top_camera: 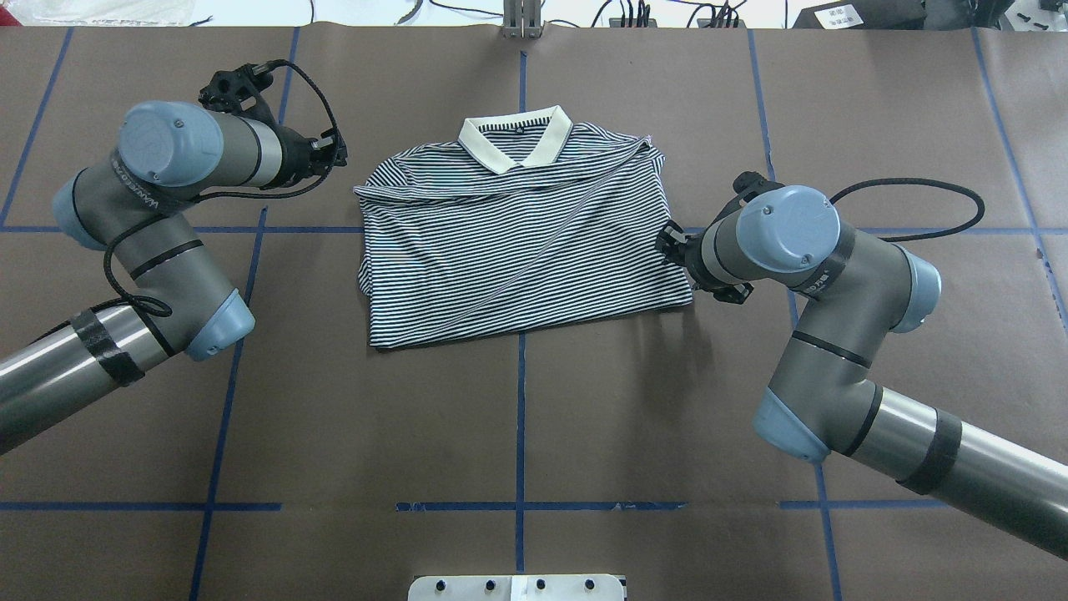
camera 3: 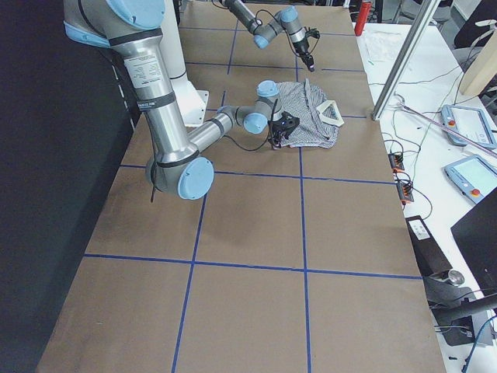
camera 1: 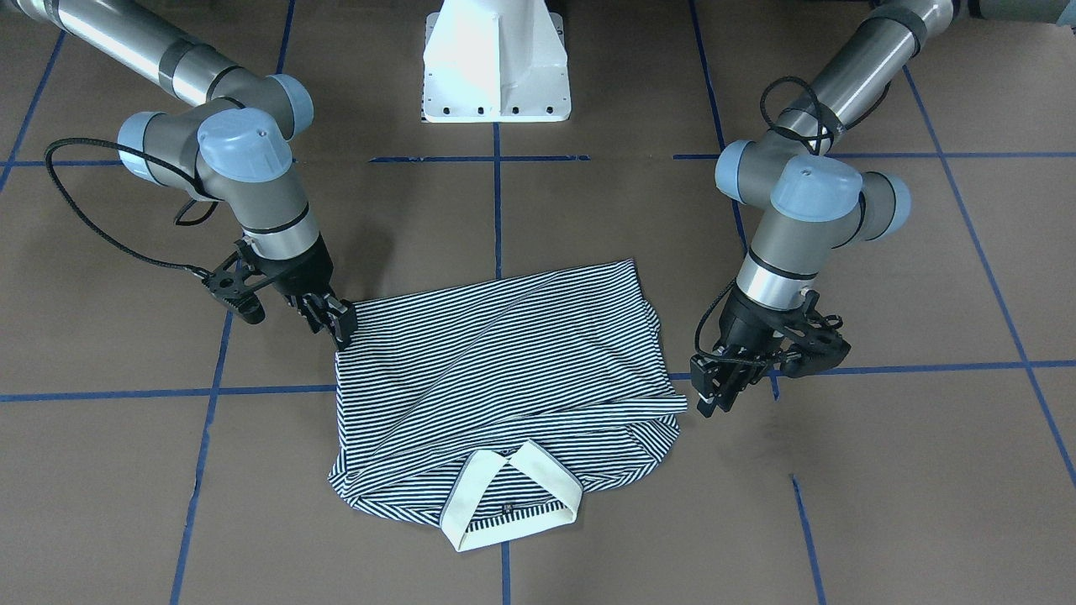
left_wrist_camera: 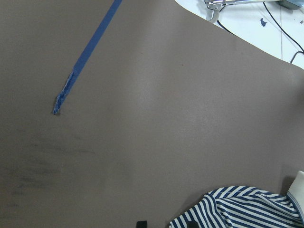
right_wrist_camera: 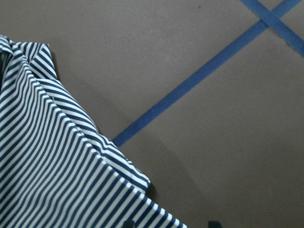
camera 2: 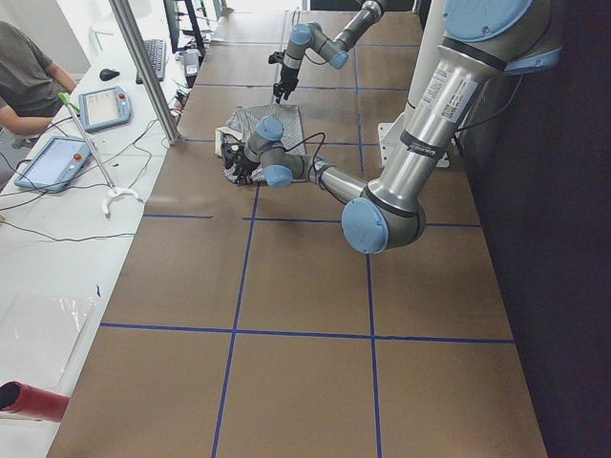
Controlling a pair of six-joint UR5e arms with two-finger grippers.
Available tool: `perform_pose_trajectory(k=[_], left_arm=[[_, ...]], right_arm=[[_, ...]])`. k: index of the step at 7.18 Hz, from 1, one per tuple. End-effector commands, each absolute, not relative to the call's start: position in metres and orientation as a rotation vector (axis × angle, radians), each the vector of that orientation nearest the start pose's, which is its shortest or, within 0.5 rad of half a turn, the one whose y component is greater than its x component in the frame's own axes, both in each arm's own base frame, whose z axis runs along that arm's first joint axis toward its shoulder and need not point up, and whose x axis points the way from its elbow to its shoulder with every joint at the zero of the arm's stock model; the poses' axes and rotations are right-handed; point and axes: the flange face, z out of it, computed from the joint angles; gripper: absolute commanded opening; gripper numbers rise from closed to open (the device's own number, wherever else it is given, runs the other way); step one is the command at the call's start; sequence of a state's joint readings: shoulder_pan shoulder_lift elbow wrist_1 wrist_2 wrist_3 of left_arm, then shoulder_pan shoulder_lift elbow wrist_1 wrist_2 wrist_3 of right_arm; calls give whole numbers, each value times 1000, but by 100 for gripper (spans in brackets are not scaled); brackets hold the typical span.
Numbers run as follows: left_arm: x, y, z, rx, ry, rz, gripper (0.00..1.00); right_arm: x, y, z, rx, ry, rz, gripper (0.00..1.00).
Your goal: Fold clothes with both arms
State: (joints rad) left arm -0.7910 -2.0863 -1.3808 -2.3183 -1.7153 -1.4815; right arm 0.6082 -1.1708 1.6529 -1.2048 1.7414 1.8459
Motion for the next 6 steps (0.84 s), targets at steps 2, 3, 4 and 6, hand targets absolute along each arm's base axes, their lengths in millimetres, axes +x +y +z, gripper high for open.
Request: perform_pose_trajectory(k=[2,3,4,6], left_arm=[[418,-592,367,345,1036,-557,41],[418,-592,367,345,1036,-557,41],[418,-592,367,345,1036,-557,41],[414,-589,376,342,1026,-560,41]], right_arm=[[-476,-454,371,-27,-864,742,62],[-476,-455,373,-20,-860,746,62],[-479,-453,374,-10,-856,745,60],[-482,-452,374,-8,-853,743,15]])
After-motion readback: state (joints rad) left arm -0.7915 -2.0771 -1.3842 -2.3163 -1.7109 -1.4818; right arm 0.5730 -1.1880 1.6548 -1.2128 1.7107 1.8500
